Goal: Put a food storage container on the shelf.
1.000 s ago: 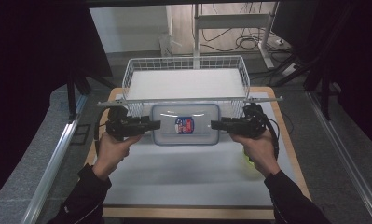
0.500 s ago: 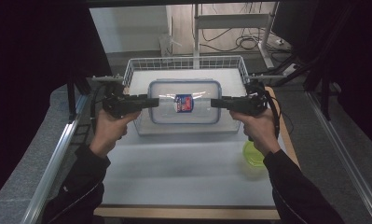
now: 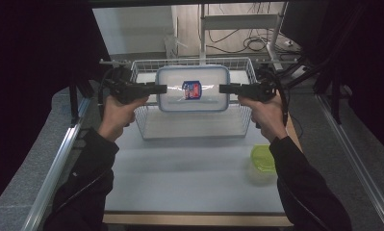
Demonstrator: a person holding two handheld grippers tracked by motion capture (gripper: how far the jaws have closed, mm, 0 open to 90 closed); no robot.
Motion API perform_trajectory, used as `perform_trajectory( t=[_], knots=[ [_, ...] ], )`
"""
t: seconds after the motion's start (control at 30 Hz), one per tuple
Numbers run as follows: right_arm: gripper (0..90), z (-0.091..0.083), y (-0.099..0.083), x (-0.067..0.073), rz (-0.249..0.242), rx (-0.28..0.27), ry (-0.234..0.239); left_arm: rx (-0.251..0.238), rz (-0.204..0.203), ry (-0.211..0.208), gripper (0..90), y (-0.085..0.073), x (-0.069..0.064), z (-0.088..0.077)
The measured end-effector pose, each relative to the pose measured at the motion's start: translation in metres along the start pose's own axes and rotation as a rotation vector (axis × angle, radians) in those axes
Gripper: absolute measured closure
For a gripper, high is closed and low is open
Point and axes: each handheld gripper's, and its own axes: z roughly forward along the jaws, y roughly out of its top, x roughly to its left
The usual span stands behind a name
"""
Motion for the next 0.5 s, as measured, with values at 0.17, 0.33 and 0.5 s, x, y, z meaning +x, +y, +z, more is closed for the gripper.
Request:
perform_trajectory(
  t=[0.17,0.33,0.5],
  knots=[
    [52.1,0.007,0.012,-0.004,0.008,-0.01,0.004,-0.011,-0.013,0.007,49.1,0.012,0.008,0.0],
    [52.1,0.017,0.017,-0.013,0.033,-0.014,0.011,-0.014,-0.034,0.016,49.0,0.016,0.018,0.003],
    [52.1,0.024,0.019,-0.021,0.049,-0.012,0.008,-0.018,-0.053,0.015,49.0,0.015,0.027,0.009]
  ],
)
